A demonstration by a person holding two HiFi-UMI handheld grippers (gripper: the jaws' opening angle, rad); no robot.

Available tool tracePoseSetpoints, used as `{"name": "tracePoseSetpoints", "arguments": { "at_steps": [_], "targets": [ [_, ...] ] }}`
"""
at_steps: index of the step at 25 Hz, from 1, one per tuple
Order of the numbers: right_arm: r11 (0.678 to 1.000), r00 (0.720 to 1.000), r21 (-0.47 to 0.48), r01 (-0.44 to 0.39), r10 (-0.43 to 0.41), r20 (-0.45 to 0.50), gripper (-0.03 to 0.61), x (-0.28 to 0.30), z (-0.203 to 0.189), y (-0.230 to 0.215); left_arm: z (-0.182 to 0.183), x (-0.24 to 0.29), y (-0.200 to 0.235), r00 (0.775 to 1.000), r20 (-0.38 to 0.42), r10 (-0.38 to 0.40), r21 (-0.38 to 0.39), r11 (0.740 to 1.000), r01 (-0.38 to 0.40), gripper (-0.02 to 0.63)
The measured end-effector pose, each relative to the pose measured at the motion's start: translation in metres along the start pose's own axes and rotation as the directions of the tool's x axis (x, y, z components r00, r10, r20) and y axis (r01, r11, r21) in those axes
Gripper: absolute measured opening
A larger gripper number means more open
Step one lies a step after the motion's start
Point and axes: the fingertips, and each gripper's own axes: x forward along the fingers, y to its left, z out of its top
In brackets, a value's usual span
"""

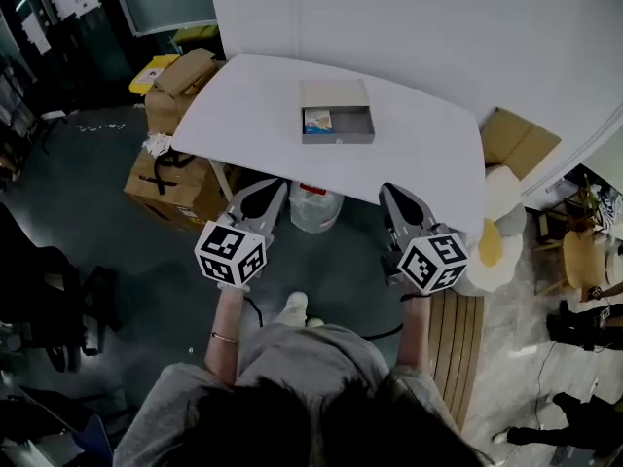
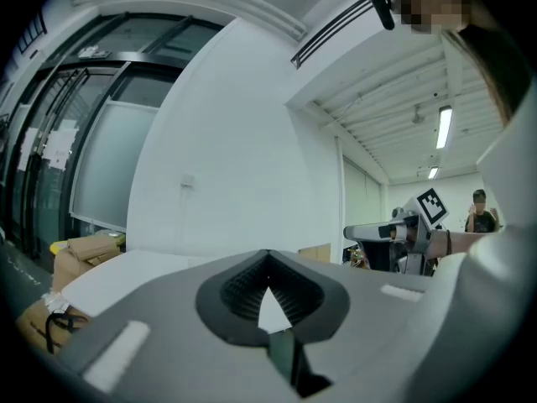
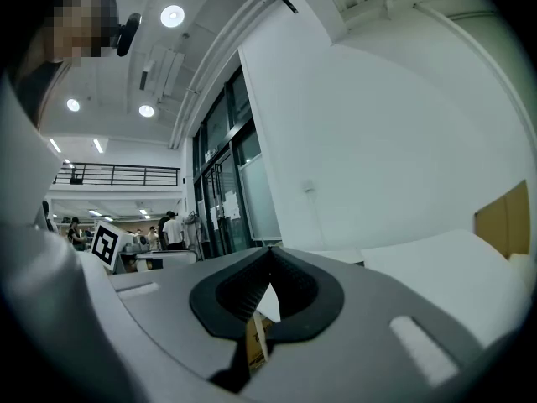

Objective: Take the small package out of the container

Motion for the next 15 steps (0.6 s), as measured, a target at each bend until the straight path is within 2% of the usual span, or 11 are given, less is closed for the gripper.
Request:
{"name": "tracePoseSetpoints", "arguments": {
  "at_steps": [8, 15],
  "targets": [
    [1.0, 1.0, 0.014, -0.002, 0.002, -0.009, 0.011, 0.034, -0.005, -0.014, -0.005, 0.024, 0.028, 1.0, -0.007, 0.003, -0.009, 1.0, -0.004, -0.014],
    [1.0, 1.0, 0.01, 0.006, -0.006, -0.007, 0.011, 0.08, -0.002, -0.032, 0.005, 0.061, 0.063, 1.0, 0.015, -0.015, -0.004, 1.0, 0.015, -0.014]
  ]
}}
